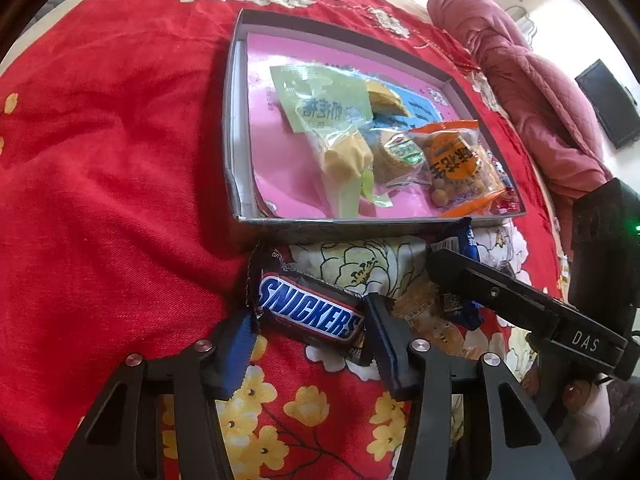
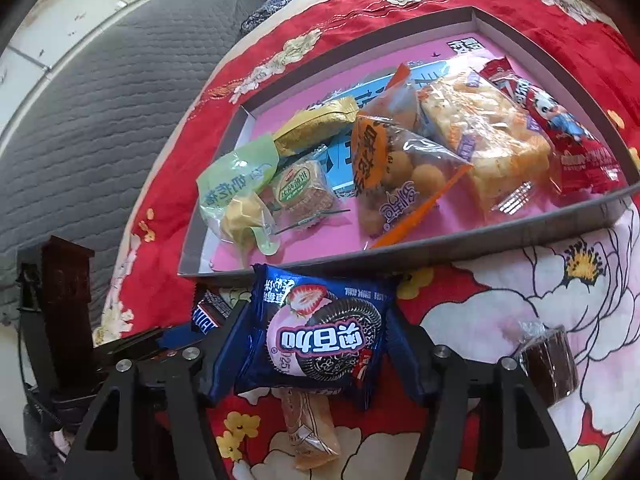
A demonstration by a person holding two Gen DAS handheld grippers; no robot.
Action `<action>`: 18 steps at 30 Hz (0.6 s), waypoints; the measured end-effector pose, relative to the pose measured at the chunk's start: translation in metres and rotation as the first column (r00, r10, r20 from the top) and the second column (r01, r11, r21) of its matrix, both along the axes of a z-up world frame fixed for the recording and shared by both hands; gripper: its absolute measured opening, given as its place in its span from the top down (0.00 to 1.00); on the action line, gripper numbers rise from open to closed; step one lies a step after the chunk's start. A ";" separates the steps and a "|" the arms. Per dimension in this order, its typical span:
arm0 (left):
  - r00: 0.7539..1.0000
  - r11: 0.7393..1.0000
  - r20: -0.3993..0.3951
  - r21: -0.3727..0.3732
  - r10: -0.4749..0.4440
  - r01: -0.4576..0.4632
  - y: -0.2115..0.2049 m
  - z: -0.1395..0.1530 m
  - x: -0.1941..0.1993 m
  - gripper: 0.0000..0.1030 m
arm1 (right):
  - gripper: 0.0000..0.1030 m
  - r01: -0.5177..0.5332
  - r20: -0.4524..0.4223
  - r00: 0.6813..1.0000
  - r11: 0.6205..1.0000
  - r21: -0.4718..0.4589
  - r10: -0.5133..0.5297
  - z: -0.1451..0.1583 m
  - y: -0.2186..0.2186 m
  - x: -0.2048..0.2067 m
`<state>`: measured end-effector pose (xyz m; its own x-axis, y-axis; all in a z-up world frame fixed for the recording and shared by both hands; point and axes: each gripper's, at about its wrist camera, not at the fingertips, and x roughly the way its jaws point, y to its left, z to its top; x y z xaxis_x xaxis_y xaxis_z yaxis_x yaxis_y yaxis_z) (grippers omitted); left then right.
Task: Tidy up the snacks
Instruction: 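Carry the blue packet with right tool while left carries the Snickers bar over the tray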
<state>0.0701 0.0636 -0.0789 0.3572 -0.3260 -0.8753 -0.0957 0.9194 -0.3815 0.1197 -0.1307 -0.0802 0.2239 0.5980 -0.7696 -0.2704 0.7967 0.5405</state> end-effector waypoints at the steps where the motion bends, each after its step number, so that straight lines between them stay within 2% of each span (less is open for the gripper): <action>1: 1.000 1.000 0.009 -0.008 0.000 0.000 0.001 0.003 -0.001 0.50 | 0.39 0.001 0.000 1.000 1.000 0.008 -0.001 0.001 -0.002 -0.001; 8: 0.995 0.999 0.092 -0.050 0.024 -0.019 0.008 0.033 -0.012 0.51 | 0.40 0.014 0.026 1.000 0.999 0.037 -0.015 0.014 -0.013 -0.007; 18: 0.982 0.998 0.185 -0.051 0.035 -0.026 0.006 0.057 -0.009 0.51 | 0.40 0.053 0.145 0.987 0.996 0.075 -0.063 0.054 -0.033 -0.004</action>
<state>0.0612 0.0696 -0.0214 0.5225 -0.3528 -0.7763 -0.0472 0.8971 -0.4394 0.1156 -0.1635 -0.0261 0.3676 0.6326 -0.6817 -0.3059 0.7745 0.5538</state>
